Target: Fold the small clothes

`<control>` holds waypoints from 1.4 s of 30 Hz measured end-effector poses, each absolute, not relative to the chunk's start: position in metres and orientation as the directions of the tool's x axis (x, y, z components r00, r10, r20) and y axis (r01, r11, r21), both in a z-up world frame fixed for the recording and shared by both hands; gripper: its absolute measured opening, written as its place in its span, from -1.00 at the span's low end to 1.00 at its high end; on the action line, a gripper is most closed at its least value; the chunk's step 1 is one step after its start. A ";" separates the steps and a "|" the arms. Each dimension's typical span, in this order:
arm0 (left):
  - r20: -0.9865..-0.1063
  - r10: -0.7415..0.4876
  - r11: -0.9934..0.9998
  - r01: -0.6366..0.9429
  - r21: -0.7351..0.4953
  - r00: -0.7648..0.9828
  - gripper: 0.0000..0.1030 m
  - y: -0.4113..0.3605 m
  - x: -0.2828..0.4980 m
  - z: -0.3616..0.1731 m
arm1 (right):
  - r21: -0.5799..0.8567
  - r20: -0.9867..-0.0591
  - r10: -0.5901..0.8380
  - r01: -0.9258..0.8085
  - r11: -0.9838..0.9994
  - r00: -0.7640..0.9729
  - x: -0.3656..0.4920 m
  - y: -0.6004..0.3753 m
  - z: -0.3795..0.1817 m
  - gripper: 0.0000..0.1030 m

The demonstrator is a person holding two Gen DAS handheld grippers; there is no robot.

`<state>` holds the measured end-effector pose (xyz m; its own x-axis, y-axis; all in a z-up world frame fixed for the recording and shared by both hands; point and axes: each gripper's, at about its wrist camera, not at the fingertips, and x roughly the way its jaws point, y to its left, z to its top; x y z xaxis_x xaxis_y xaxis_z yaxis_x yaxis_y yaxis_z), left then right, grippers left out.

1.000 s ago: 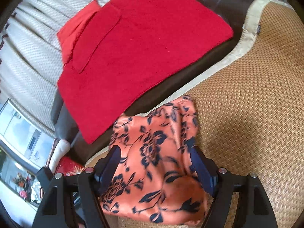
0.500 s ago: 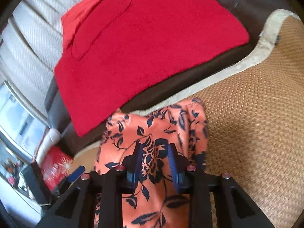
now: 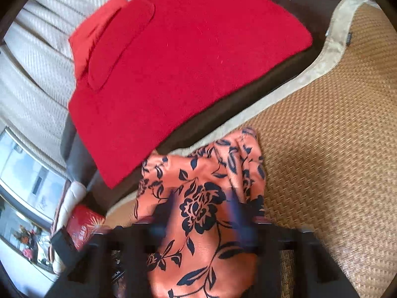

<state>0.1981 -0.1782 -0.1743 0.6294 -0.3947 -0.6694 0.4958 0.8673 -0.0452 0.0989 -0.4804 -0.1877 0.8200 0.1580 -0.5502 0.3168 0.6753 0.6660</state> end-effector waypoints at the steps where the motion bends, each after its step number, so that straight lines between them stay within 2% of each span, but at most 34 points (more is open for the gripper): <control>1: -0.663 -0.397 0.869 0.492 -0.050 0.635 0.75 -0.177 0.197 -0.172 | 0.669 -0.535 0.135 0.321 0.671 0.834 0.094 -0.482 -0.186 0.55; 7: -0.602 -0.363 0.905 0.423 -0.047 0.711 0.75 -0.158 0.199 -0.151 | 0.689 -0.515 0.137 0.313 0.654 0.846 0.091 -0.485 -0.184 0.55; 12: -0.614 -0.335 0.927 0.368 -0.076 0.715 0.76 -0.140 0.210 -0.151 | 0.673 -0.521 0.138 0.306 0.673 0.843 0.096 -0.479 -0.182 0.55; 42: -0.681 -0.110 0.994 0.084 -0.070 0.724 0.75 -0.048 0.241 -0.163 | 0.650 -0.527 0.194 0.245 0.719 0.828 0.134 -0.428 -0.182 0.55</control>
